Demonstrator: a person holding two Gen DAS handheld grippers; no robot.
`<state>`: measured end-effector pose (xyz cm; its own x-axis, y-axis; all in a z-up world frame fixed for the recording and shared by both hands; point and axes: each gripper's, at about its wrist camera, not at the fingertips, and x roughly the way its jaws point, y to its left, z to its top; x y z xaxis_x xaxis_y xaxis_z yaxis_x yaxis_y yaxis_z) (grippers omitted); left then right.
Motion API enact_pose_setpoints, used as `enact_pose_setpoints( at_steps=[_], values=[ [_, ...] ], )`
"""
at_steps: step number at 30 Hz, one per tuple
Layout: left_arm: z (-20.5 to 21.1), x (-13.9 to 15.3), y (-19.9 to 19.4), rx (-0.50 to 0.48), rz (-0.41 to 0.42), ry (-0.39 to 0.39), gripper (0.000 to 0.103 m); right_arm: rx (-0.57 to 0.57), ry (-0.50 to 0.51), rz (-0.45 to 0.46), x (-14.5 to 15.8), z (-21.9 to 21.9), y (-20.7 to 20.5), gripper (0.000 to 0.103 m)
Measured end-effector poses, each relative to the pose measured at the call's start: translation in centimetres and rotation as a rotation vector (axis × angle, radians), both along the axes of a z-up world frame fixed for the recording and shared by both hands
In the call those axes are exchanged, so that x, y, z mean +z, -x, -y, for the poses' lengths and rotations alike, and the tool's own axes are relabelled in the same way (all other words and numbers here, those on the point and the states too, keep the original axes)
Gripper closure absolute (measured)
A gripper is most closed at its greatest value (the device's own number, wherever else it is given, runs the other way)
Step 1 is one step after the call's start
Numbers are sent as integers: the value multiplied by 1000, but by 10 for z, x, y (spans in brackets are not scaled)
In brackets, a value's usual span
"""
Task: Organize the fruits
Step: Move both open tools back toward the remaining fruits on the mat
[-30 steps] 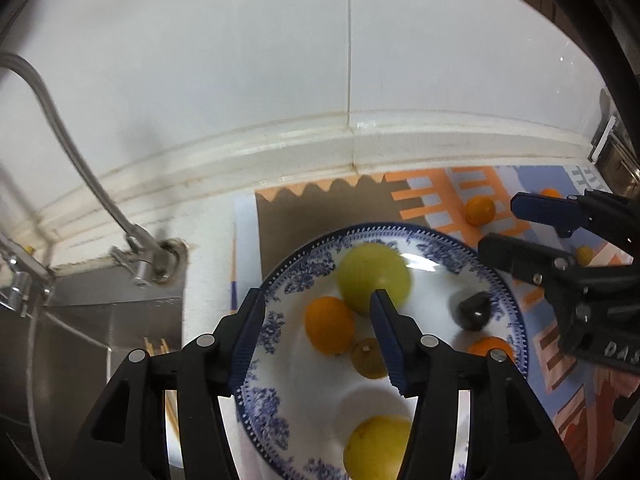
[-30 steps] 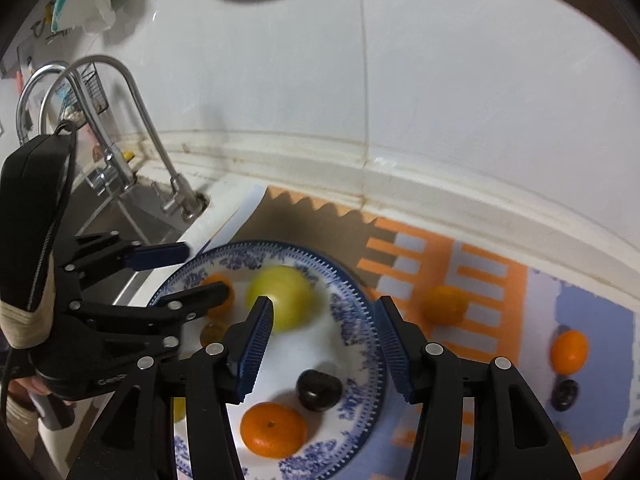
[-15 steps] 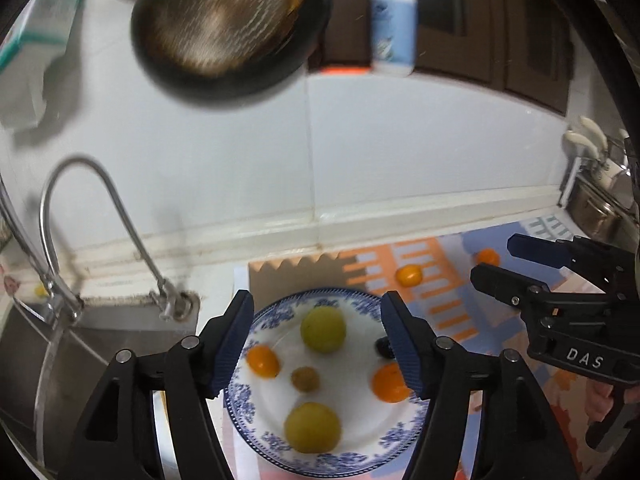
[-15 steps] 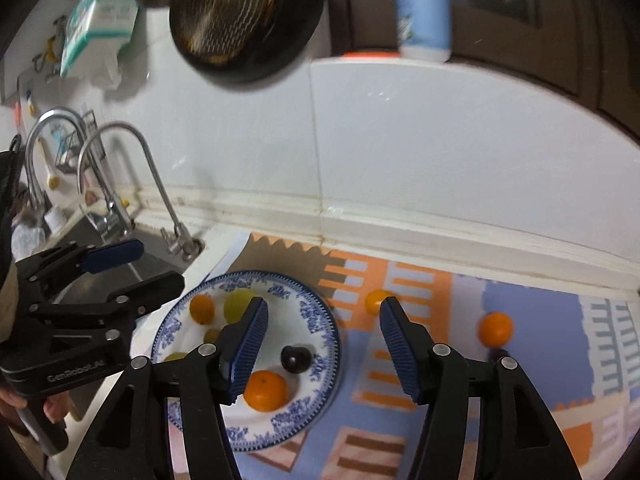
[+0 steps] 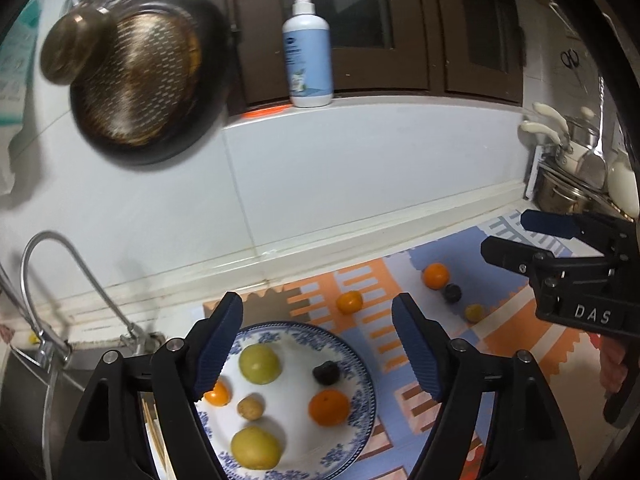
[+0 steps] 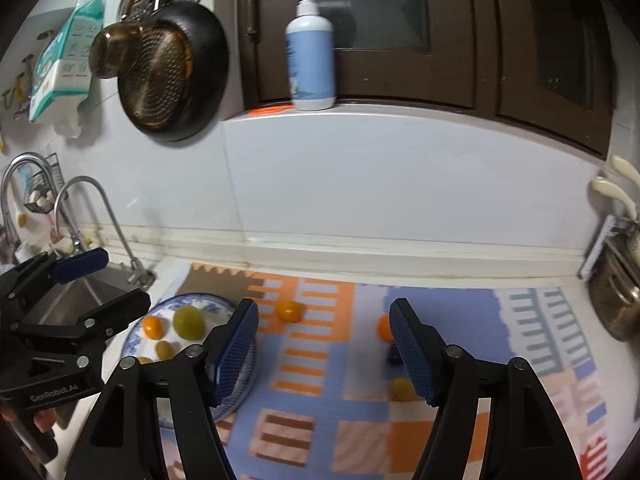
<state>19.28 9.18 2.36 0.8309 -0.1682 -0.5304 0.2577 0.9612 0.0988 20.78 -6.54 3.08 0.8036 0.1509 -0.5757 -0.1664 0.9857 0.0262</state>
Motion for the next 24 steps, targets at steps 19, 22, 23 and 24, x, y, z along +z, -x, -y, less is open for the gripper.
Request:
enact_pose_setpoints(
  at_steps=[19, 22, 23, 24],
  values=[
    [43, -5, -108, -91, -269, -31, 27, 1, 75, -335, -15, 46, -95, 34],
    [45, -24, -127, -85, -344, -48, 27, 12, 105, -405, -31, 45, -109, 34],
    [47, -29, -132, -90, -363, -54, 27, 13, 112, -430, -38, 46, -114, 34],
    [48, -34, -136, -94, -372, -55, 27, 8, 110, -449, -45, 48, -119, 34]
  ],
)
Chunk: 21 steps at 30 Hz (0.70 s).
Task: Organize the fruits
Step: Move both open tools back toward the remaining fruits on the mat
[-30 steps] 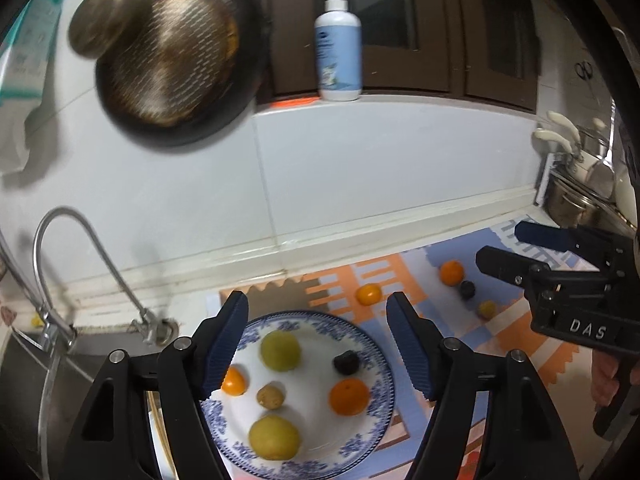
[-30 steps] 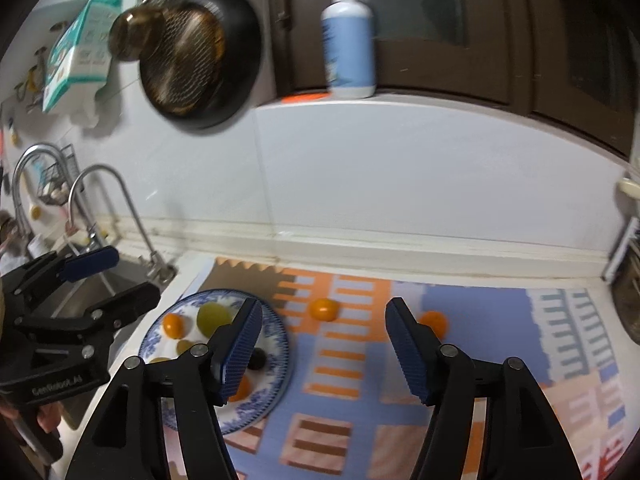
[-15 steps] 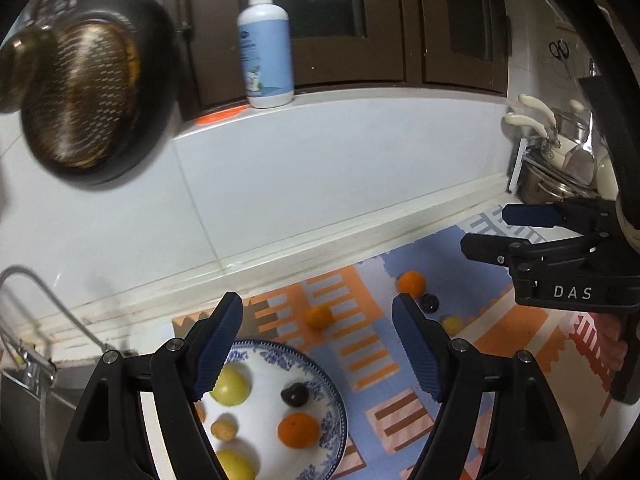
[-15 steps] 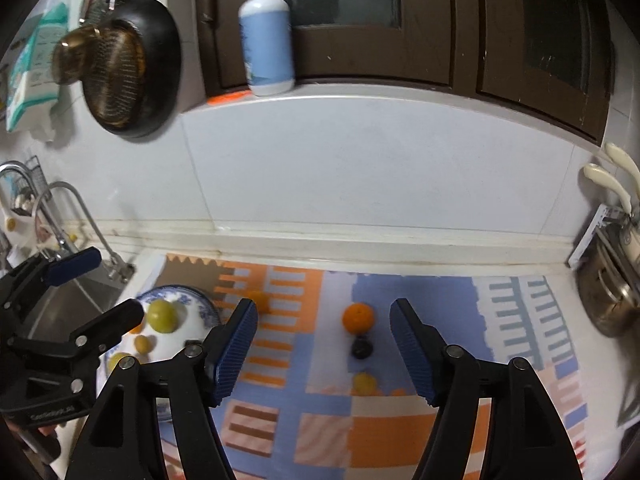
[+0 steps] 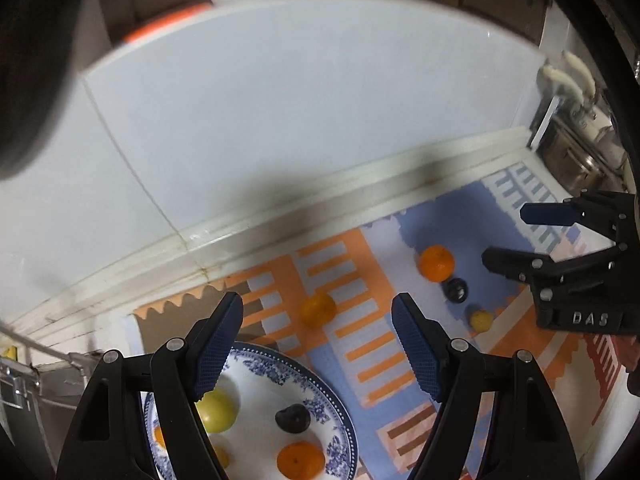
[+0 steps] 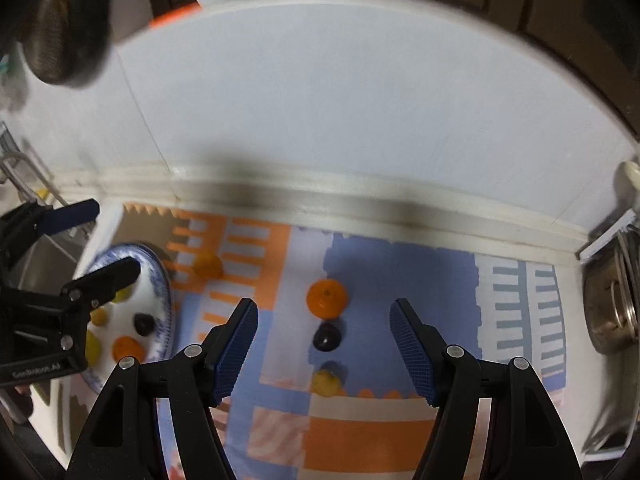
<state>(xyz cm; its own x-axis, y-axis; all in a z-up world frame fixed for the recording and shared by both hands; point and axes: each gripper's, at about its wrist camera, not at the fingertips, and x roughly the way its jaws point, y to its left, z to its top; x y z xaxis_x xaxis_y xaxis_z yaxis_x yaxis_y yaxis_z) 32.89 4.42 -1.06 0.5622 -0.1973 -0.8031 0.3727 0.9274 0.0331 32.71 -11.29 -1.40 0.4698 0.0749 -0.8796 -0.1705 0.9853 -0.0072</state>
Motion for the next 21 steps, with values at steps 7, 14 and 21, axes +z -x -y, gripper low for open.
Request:
enact_pose_setpoints(
  at_steps=[7, 14, 21],
  values=[
    [0, -35, -31, 4, -139, 4, 27, -39, -26, -101, -36, 9, -30, 34],
    [-1, -64, -58, 50, -241, 7, 34, -66, -49, -192, -64, 12, -55, 35],
    [-3, -86, -66, 66, -317, 40, 47, -56, -53, -226, -83, 6, -63, 41]
  ],
)
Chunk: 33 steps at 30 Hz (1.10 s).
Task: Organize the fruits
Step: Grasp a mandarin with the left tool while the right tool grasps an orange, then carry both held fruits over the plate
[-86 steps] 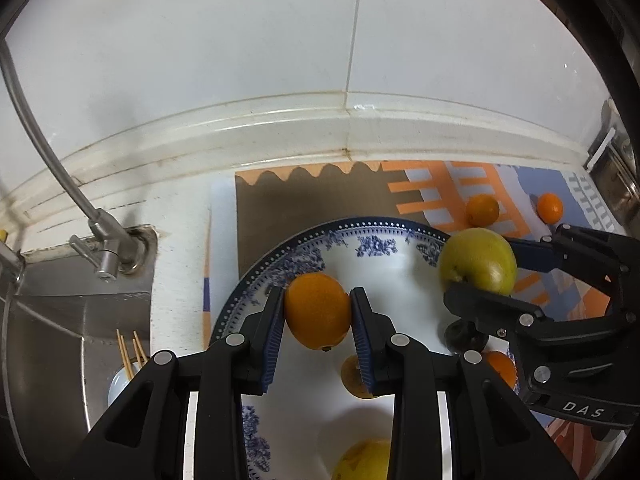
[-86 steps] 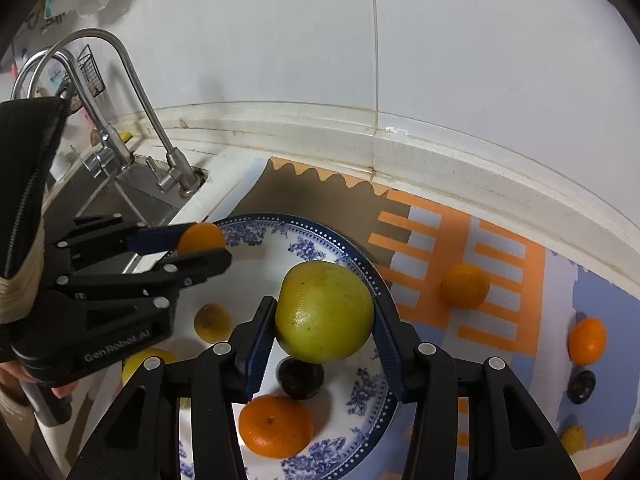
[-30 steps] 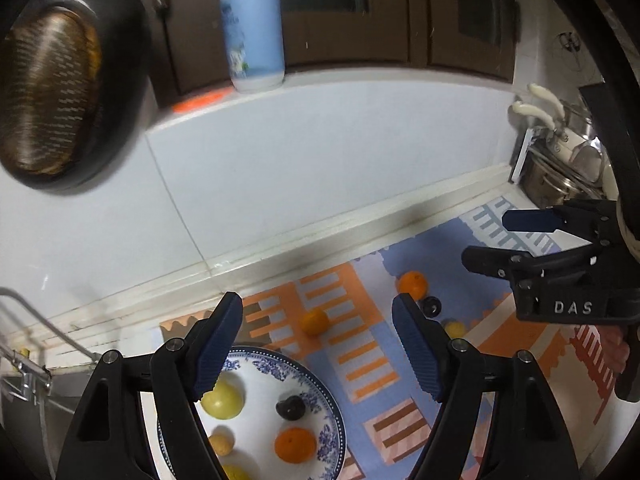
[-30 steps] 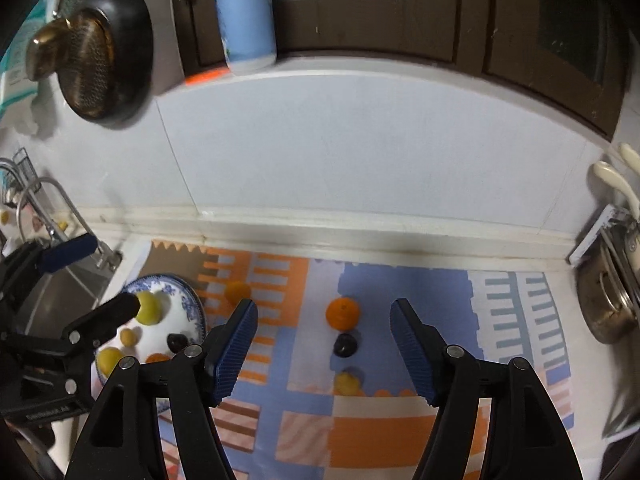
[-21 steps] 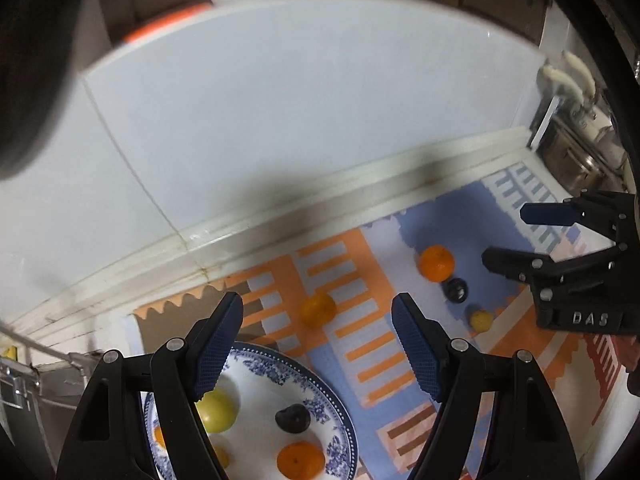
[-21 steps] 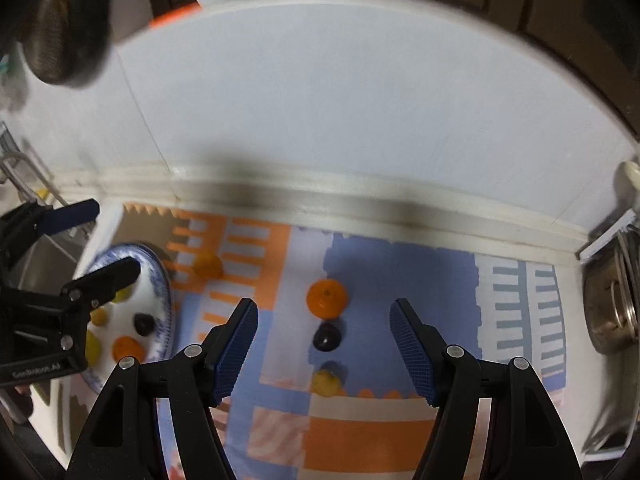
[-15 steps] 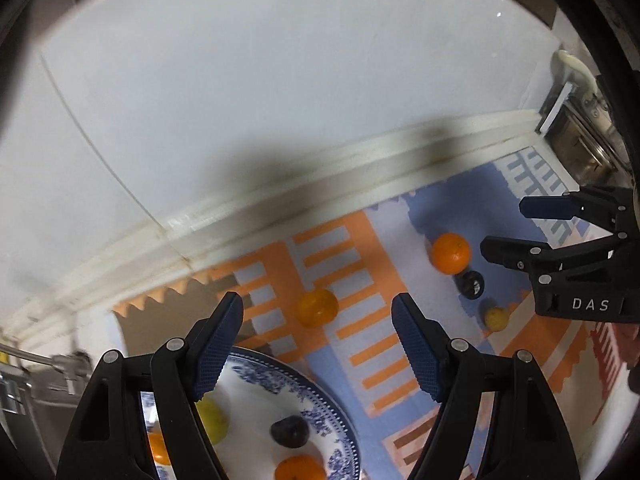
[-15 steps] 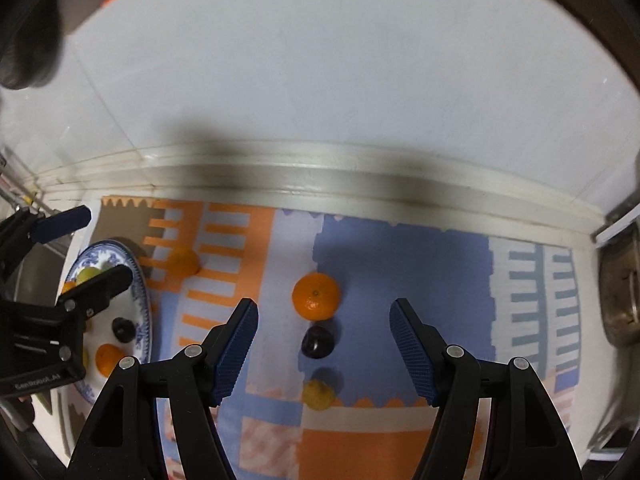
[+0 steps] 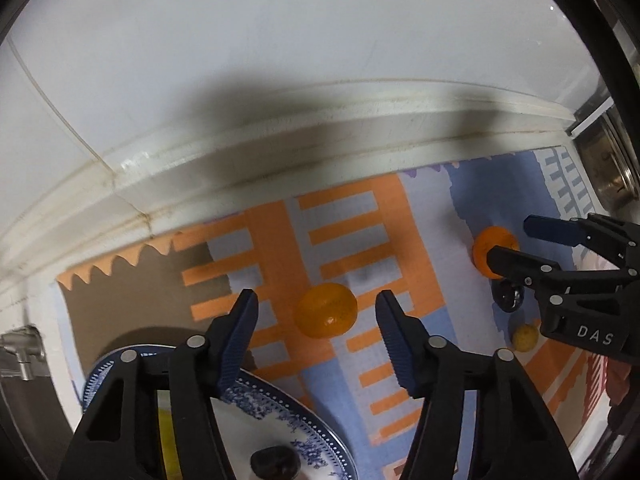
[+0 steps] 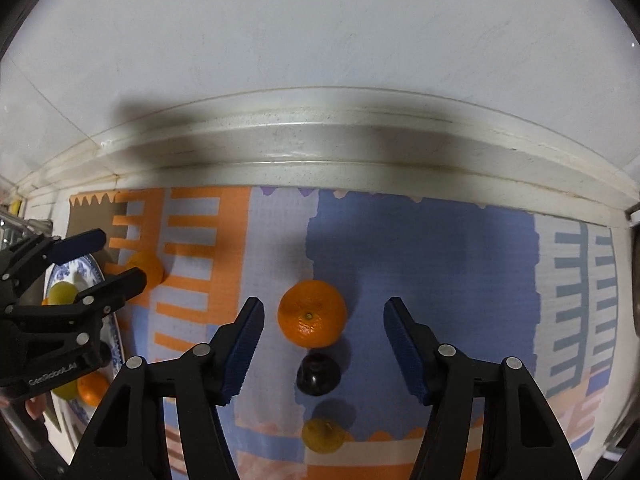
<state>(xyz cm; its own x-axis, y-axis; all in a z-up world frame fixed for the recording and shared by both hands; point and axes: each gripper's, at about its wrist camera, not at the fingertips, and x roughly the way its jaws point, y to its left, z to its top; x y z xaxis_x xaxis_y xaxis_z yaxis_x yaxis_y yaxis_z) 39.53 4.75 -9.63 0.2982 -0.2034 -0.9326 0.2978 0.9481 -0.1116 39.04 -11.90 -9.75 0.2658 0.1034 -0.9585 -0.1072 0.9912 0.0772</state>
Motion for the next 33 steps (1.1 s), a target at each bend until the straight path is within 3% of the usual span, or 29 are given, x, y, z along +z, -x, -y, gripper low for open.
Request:
enact_pose_setpoints(
  at_steps=[5, 11, 16, 22, 33],
  values=[
    [-1, -10, 0, 0, -25, 32, 61, 9, -6, -19, -9, -7, -3, 47],
    [5, -18, -1, -8, -32, 31, 68, 11, -2, -29, -19, -11, -5, 52],
    [12, -19, -2, -13, -27, 28, 68, 7, -1, -31, -24, -12, -4, 61],
    [20, -12, 4, -34, 0, 29, 68, 27, -4, 1, -22, -14, 1, 61],
    [12, 32, 34, -47, 103, 65, 69, 86, -49, 87, 17, -28, 37, 61]
  ],
)
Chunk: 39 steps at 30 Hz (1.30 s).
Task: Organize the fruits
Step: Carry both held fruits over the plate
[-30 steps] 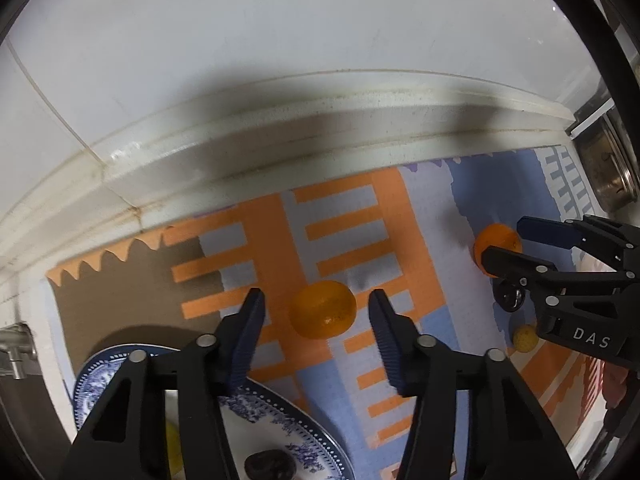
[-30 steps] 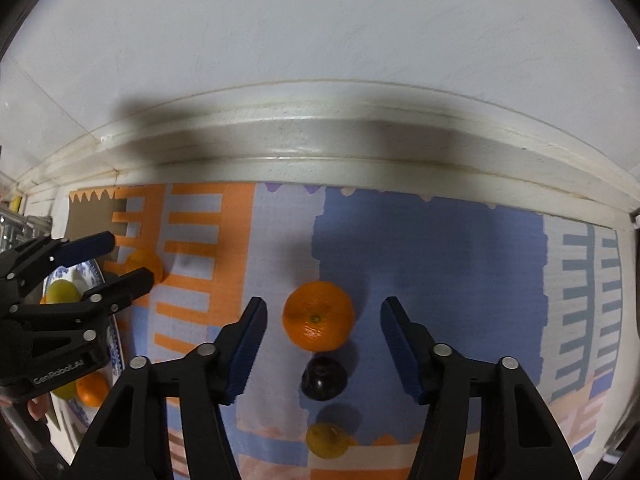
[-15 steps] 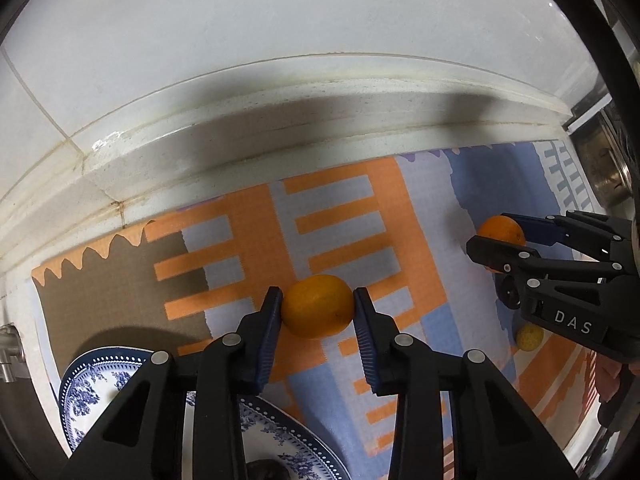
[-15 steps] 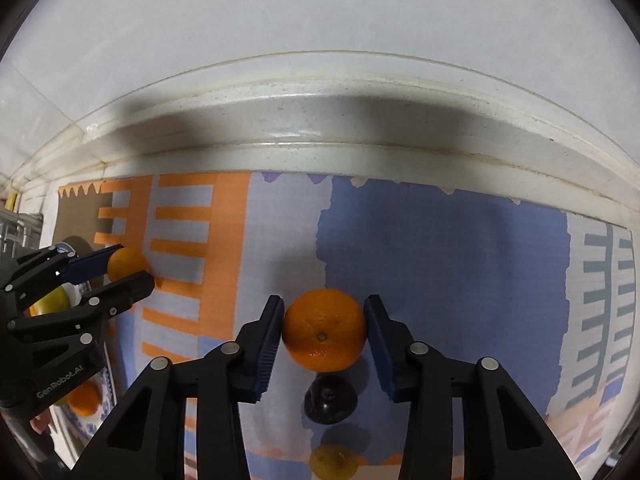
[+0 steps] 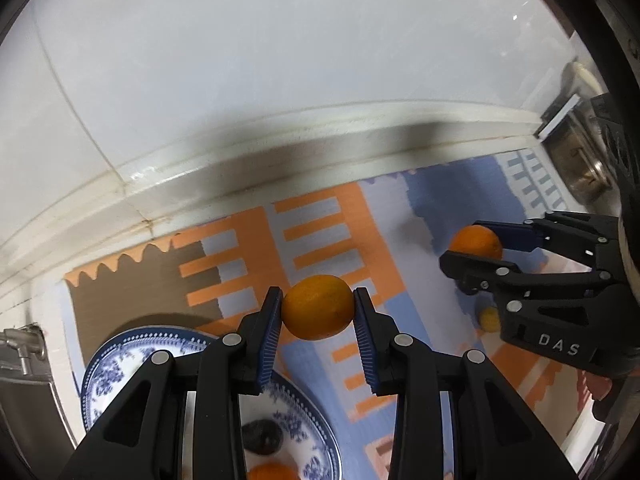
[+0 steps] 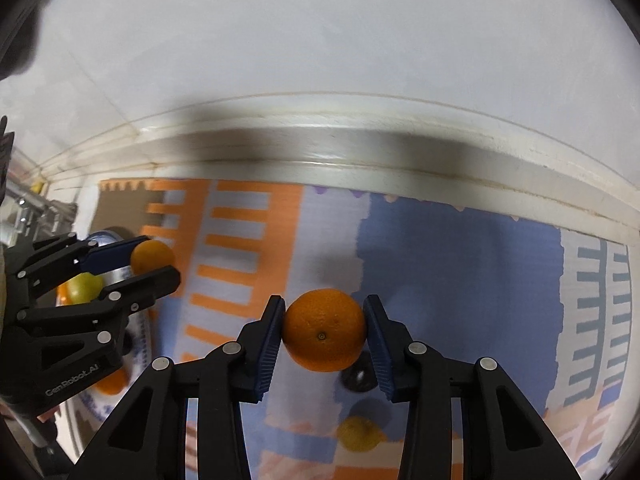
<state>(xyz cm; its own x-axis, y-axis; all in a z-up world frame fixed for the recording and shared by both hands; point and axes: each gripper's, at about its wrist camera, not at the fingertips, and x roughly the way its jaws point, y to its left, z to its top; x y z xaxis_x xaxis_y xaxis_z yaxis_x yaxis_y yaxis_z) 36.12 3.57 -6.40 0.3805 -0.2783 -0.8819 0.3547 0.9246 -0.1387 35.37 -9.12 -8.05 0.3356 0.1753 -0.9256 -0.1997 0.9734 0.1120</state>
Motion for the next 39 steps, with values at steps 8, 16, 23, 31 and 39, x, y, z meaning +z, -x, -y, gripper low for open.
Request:
enact_pose_setpoints(
  at_steps=[8, 16, 23, 31, 39],
  values=[
    [-20, 35, 32, 12, 89, 40, 68, 65, -17, 109, 41, -15, 24, 62],
    [-53, 59, 67, 34, 157, 43, 69, 148, -44, 178, 65, -53, 52, 62],
    [-86, 65, 87, 89, 174, 23, 69, 224, -57, 207, 71, -88, 67, 62],
    [-118, 60, 100, 139, 160, 8, 68, 286, -71, 206, 68, -124, 74, 62],
    [-148, 48, 113, 190, 135, -8, 68, 339, -76, 183, 59, -153, 75, 62]
  ],
)
